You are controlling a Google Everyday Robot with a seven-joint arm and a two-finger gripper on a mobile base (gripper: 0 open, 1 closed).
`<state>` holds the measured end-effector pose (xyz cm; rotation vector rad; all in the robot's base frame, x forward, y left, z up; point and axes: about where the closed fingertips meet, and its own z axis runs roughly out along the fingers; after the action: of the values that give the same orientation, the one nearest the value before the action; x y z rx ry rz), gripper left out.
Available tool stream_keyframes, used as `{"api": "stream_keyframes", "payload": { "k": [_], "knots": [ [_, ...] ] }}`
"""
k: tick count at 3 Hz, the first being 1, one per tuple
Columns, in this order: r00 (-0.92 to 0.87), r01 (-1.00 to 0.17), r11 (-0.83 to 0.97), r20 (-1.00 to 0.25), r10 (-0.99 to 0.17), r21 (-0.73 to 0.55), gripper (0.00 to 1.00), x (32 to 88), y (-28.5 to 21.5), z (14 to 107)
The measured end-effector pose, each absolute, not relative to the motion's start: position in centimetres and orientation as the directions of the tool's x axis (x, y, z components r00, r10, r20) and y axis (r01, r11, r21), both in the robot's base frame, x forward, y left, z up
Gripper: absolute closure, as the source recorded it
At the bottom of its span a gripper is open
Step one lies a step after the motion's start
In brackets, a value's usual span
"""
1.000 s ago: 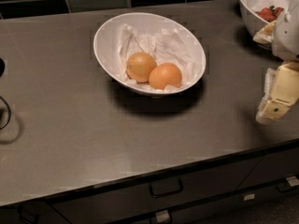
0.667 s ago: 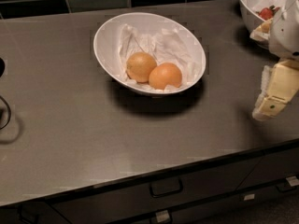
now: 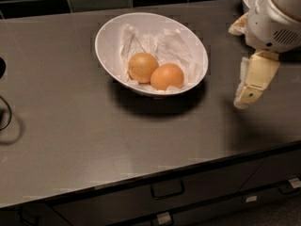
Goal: Pick orange from white bowl
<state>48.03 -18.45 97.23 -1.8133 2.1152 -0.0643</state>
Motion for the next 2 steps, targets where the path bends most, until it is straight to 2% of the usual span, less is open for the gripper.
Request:
{"api": "stream_keyframes", "payload": {
  "k": [2],
  "knots": [
    [-0.083, -0.958, 0.151, -0.271, -0.959, -0.242, 0.00, 52.0, -16.0, 96.0]
  ]
}}
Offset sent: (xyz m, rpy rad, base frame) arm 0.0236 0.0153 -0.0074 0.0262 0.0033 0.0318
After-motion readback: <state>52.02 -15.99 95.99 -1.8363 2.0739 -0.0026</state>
